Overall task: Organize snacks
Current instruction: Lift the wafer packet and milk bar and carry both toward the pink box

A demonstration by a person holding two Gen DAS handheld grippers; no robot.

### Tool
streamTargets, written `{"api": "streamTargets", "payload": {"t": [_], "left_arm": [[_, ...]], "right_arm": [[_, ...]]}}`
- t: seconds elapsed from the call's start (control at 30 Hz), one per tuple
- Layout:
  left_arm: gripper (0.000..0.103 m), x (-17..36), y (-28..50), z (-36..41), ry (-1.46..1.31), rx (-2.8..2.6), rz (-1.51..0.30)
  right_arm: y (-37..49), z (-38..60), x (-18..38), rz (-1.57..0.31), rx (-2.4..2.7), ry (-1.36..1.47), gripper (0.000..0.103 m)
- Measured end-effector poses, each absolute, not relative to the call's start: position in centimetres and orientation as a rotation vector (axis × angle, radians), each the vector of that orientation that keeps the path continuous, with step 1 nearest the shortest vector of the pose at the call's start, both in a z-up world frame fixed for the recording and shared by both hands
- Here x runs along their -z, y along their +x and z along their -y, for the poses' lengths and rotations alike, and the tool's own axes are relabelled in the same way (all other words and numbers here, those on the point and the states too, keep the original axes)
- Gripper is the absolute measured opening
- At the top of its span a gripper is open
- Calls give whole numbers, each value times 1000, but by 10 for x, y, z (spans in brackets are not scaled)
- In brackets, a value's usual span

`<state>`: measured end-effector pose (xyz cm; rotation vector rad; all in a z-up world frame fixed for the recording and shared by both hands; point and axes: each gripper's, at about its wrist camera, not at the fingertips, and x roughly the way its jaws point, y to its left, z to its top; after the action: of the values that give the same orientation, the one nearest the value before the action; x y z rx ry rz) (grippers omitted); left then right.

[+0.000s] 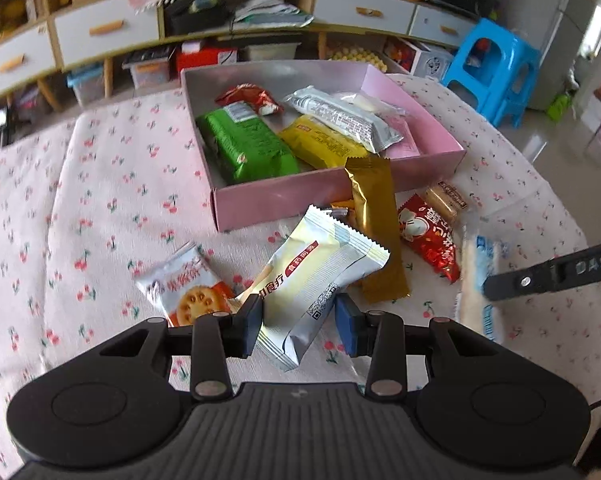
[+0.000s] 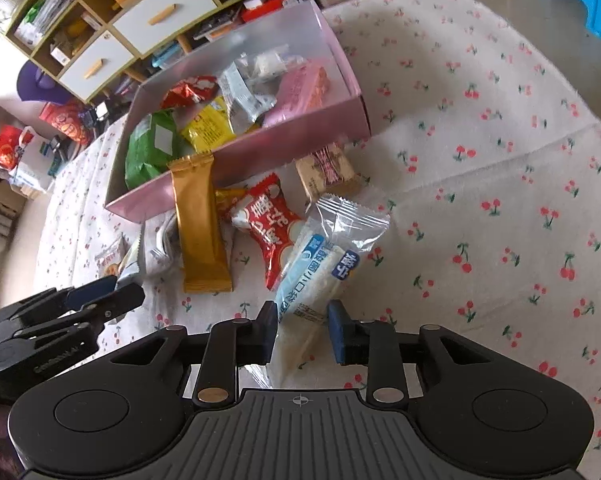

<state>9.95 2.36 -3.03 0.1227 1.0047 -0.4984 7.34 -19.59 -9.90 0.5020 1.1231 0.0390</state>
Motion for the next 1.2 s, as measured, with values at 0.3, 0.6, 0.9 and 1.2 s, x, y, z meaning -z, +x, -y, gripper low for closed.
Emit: {"api": "streamTargets", "payload": {"t": [0.3, 0.6, 0.9, 1.2], "left_arm": [[35, 30, 90, -20, 60, 500, -1068], [35, 26, 87, -22, 23, 468, -1068], [24, 14, 89, -31, -62, 472, -1061], [24, -8, 95, -29, -161, 477, -993]], "right_arm": [[79, 177, 108, -1114, -21, 442, 44], [80, 164, 106, -1091, -5, 354, 35], [70, 190, 87, -1080, -70, 570, 31], [73, 208, 56, -976, -78, 648, 31]]}}
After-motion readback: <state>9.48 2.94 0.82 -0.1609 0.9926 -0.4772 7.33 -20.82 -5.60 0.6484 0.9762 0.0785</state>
